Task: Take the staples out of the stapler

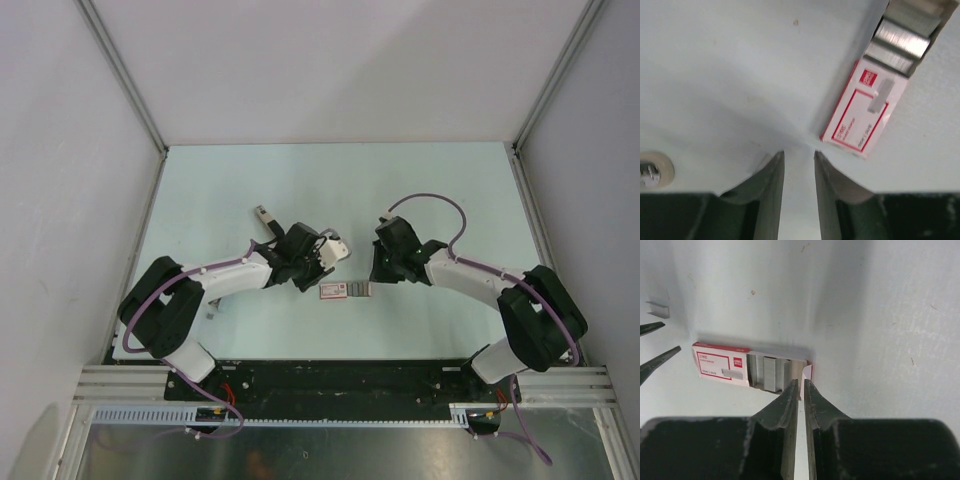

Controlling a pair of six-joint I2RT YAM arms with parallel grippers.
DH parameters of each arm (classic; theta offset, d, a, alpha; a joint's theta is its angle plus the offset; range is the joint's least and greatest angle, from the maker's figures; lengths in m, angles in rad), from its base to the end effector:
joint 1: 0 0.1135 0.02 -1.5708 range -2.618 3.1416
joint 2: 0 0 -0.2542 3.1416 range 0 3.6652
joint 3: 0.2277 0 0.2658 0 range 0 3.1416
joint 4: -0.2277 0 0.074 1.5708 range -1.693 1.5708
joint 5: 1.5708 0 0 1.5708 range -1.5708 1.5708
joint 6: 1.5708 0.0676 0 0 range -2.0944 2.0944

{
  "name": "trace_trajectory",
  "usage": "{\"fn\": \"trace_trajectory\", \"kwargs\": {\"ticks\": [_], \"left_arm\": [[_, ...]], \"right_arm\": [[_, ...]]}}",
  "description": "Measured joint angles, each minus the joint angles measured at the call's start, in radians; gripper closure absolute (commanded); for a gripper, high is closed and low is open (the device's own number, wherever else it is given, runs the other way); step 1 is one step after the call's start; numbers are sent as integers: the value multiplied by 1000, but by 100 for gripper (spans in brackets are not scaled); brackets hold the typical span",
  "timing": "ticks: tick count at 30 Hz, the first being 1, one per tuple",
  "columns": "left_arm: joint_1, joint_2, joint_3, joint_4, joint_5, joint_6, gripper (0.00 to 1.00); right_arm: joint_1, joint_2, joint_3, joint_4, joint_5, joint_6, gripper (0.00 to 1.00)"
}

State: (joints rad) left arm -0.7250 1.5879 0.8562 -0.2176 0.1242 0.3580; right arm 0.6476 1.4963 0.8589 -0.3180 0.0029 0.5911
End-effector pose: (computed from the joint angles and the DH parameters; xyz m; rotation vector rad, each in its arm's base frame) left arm 0.2484 -0.2312 0.1246 1.3505 2.1471 -0.3037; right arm 0.2606 0.1969 0.1455 -0.0722 2.5973 0.4763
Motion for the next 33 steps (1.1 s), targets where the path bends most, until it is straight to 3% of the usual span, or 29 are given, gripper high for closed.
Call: {"fn": "trace_trajectory", "kwargs": {"ticks": [33], "left_arm": [[-36,123,91,-19,-17,62,65]], "right_arm": [[-21,82,-125,234,-180,0,90]]}}
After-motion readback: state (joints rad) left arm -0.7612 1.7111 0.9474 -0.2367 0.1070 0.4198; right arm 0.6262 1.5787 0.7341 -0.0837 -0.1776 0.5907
